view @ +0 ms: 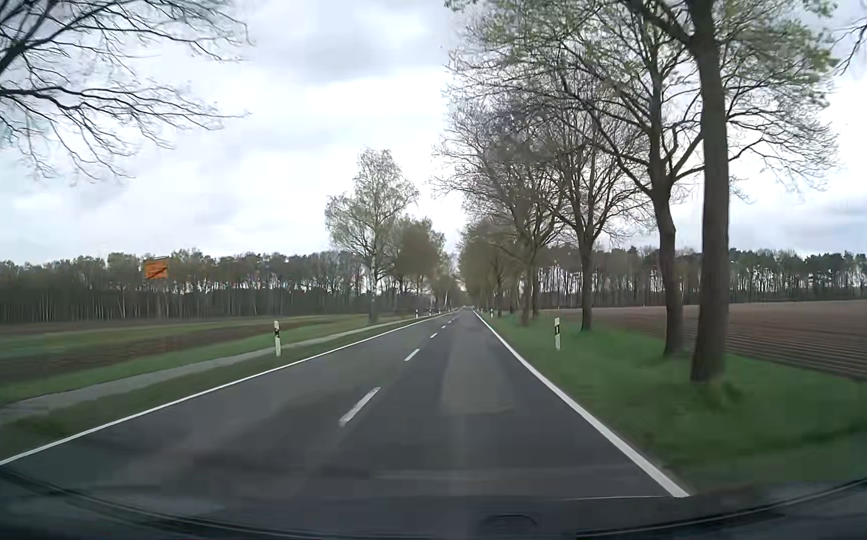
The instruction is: Follow the waypoints while adhering to traffic rules and regulations
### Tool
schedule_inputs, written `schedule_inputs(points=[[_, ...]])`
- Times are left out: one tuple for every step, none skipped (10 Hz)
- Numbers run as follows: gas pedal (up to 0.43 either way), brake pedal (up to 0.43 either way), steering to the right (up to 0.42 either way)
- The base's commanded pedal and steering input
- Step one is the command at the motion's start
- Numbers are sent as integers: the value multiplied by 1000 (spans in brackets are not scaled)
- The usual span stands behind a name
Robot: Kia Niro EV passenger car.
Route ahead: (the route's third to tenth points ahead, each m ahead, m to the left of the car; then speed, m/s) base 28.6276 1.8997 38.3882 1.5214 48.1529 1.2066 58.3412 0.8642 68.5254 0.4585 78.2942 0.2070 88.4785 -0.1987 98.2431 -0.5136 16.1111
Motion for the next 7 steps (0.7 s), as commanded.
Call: schedule_inputs(points=[[248,0,7],[268,0,5],[311,0,2],[311,0,2],[319,0,2],[319,0,2],[319,6,2]])
